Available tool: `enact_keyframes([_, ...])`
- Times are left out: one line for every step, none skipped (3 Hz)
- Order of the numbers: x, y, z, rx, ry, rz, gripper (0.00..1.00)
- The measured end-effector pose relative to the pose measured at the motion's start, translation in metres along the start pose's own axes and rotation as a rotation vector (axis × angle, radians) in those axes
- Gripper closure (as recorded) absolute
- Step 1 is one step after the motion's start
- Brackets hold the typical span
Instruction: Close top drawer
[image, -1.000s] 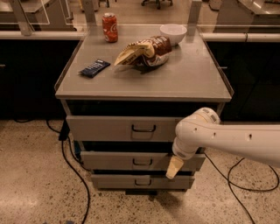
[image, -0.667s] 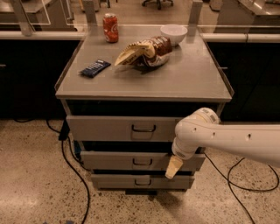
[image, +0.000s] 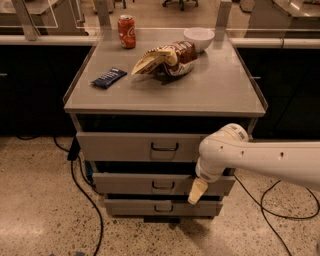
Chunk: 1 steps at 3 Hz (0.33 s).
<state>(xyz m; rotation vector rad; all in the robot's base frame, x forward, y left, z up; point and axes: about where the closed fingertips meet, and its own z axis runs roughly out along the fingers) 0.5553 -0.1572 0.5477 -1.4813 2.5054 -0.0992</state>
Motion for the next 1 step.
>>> enact_keyframes([0.0000, 0.0000, 0.0000, 0.000, 0.000, 0.000, 0.00])
